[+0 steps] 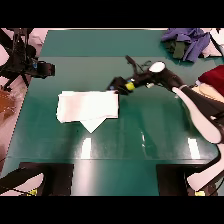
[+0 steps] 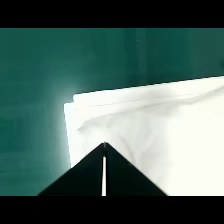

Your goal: Fold the shirts.

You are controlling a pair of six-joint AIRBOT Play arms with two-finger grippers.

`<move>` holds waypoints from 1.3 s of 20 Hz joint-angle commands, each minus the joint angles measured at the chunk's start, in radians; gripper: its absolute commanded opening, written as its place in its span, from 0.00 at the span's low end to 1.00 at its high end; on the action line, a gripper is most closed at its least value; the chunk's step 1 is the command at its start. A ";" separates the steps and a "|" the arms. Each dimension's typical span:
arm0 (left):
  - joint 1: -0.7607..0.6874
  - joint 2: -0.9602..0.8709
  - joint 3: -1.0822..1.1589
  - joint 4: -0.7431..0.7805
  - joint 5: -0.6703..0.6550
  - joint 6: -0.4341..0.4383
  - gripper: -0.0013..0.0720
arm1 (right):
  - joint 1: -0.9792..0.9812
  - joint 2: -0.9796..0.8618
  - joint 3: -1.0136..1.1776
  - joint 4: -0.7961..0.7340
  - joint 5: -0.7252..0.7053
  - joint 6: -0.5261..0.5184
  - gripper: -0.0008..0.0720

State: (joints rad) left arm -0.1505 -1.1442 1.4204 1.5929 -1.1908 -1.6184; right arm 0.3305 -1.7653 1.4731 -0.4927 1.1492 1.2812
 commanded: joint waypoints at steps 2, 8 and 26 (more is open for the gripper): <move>0.000 0.001 0.000 0.001 -0.005 0.004 0.05 | -0.120 0.079 -0.301 -0.020 -0.010 -0.052 0.88; 0.001 0.000 0.000 0.001 -0.003 0.004 0.05 | 0.003 0.038 -0.325 0.036 -0.206 -0.082 0.99; 0.001 0.001 0.000 -0.003 -0.011 0.003 0.05 | -0.112 -0.112 0.544 -0.089 -0.038 0.304 0.04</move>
State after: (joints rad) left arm -0.1501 -1.1439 1.4204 1.5906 -1.1969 -1.6146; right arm 0.3447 -1.9331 1.8996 -0.4736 1.0664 1.4483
